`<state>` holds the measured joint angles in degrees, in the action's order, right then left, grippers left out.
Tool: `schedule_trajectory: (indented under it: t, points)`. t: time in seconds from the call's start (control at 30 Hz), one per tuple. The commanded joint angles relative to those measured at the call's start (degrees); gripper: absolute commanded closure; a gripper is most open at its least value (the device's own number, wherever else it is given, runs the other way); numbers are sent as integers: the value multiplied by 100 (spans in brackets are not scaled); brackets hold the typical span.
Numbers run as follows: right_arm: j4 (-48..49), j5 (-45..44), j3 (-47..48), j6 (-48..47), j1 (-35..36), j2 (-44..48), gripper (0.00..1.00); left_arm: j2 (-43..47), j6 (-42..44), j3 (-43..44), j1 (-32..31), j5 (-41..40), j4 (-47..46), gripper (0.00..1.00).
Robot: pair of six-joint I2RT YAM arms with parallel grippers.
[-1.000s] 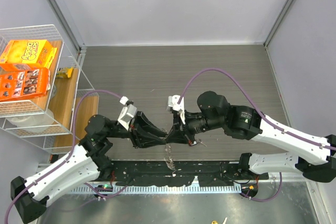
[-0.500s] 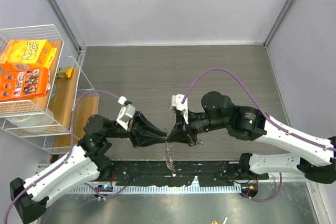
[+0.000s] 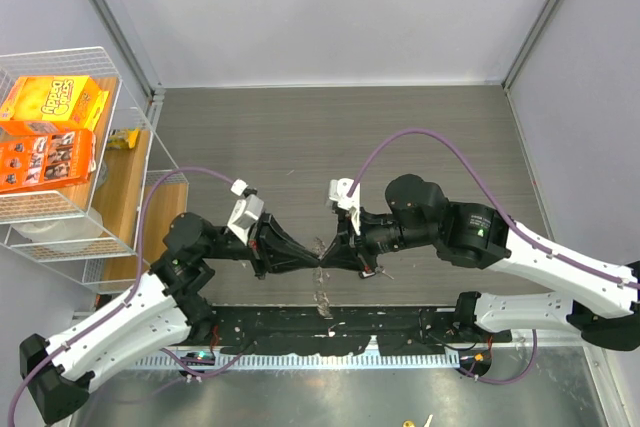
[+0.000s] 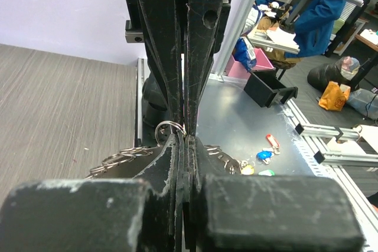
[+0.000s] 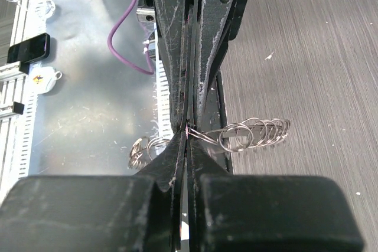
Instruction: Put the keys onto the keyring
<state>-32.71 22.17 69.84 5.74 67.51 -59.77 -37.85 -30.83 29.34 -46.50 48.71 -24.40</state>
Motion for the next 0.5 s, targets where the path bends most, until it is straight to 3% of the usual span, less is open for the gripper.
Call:
schedule_trajectory:
  t: [0.0, 0.17, 0.47]
  points:
    - [625, -11, 240, -20, 122, 88, 94, -197, 226, 291, -43, -212, 287, 100]
    - [608, -187, 328, -46, 193, 62, 94, -197, 384, 423, -78, -563, 620, 100]
    - [652, -407, 214, -11, 237, 246, 79, 102, 481, 388, -78, -942, 806, 100]
